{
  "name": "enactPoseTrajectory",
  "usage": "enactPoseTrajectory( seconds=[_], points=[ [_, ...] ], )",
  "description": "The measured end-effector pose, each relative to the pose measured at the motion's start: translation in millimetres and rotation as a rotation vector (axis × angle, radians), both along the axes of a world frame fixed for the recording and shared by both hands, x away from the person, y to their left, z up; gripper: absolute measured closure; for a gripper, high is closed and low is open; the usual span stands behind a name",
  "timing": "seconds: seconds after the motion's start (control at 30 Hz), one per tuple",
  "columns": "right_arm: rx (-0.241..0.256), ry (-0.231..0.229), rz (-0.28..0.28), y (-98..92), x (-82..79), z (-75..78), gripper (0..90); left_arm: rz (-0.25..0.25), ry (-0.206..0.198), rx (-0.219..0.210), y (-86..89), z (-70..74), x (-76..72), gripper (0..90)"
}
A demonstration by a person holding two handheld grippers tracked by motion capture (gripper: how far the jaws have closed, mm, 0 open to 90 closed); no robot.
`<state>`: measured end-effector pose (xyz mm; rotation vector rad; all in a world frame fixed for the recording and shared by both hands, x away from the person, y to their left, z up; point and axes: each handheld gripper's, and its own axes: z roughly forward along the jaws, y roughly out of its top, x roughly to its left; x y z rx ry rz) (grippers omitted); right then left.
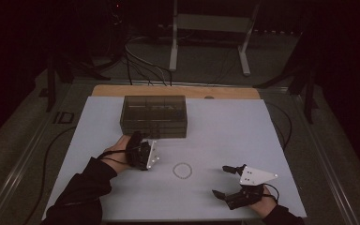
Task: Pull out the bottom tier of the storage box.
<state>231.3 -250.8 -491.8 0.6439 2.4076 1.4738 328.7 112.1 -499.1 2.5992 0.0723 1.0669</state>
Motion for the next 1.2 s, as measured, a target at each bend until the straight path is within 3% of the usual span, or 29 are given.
enactPoseTrajectory(
  seconds=[0.17,0.23,0.53,0.63,0.9,1.07,1.2],
  points=[
    [0.001,-0.002,-0.001,-0.4,0.0,0.3,9.8,0.029,-0.042,0.087,-7.1,-4.7,-1.1,20.1],
    [-0.001,-0.003,0.000,-0.5,0.1,0.1,9.8,0.035,-0.043,0.079,-8.4,-7.0,-1.2,21.8],
    [0.004,-0.005,-0.003,-0.7,-0.4,1.0,9.8,0.044,-0.089,0.118,-13.9,-14.8,-1.6,29.6],
    [-0.002,-0.005,-0.003,-0.7,-0.5,0.8,9.8,0.037,-0.127,0.165,-16.8,-19.2,-1.7,33.7],
    [-0.002,-0.009,-0.001,-0.5,-0.5,1.0,9.8,0.041,-0.165,0.210,-21.1,-25.2,-1.0,43.2],
    [-0.007,-0.008,-0.001,-0.6,-0.1,0.5,9.8,0.072,-0.202,0.232,-27.2,-29.3,0.3,45.5],
    [-0.013,-0.008,0.002,0.0,-0.5,0.0,9.8,0.078,-0.243,0.280,-31.7,-35.1,0.3,50.3]
  ],
)
